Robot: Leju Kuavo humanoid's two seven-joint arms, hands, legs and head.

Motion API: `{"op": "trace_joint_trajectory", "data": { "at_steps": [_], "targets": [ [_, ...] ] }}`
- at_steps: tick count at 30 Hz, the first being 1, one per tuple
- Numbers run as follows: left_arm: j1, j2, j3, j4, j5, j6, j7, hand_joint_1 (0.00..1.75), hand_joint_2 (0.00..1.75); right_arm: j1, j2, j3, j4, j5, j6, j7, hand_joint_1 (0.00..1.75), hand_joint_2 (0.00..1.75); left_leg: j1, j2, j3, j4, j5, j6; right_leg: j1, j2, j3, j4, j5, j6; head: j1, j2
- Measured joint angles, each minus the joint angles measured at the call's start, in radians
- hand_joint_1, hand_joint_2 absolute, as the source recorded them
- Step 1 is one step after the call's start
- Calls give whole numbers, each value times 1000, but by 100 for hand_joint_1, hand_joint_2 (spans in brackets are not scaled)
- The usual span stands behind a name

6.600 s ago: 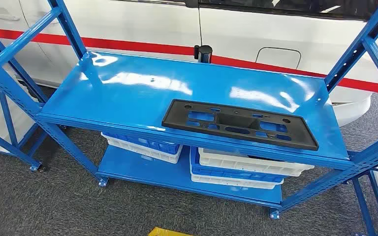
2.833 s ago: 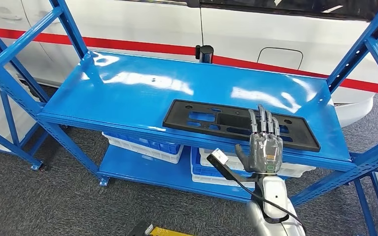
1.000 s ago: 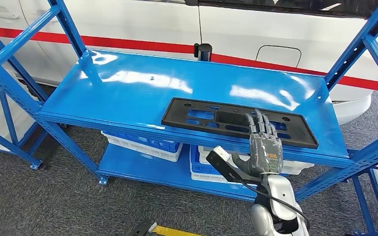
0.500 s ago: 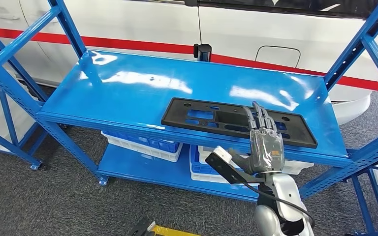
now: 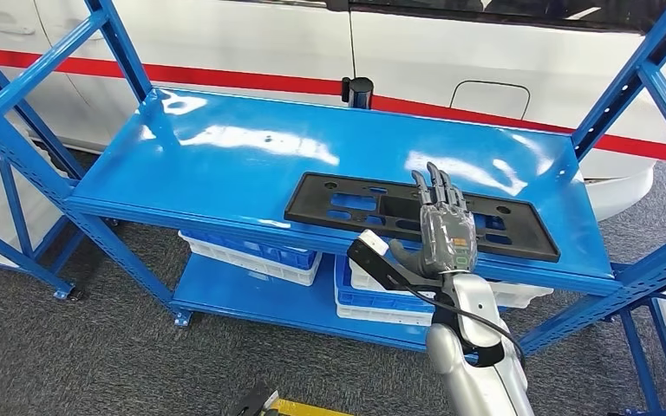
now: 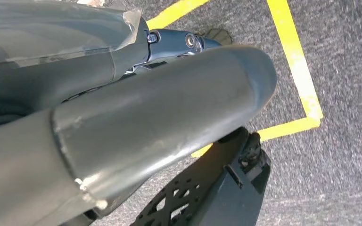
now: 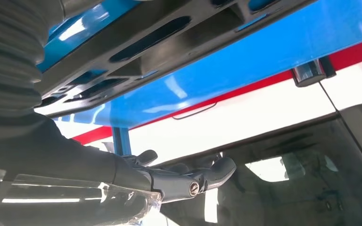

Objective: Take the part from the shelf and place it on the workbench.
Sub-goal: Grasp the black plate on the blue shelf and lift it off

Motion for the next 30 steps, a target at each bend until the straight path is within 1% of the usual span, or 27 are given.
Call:
{"op": "trace_joint_trajectory", "data": {
  "at_steps": [4,14,30],
  "targets": [
    [0,0,0,0,-4,-13,-3,0,0,-31,16,0,75,0,-23,1,0,175,0,0,0,0,0,0,0,0,0,0,0,0,0,0],
    [0,0,0,0,-18,-26,-4,0,0,-51,27,-27,162,13,-35,23,0,175,0,0,0,0,0,0,0,0,0,0,0,0,0,0],
    [0,0,0,0,-28,-27,-4,0,0,-51,31,-53,211,19,-38,35,0,175,0,0,0,0,0,0,0,0,-1,0,0,0,0,0]
  ]
}}
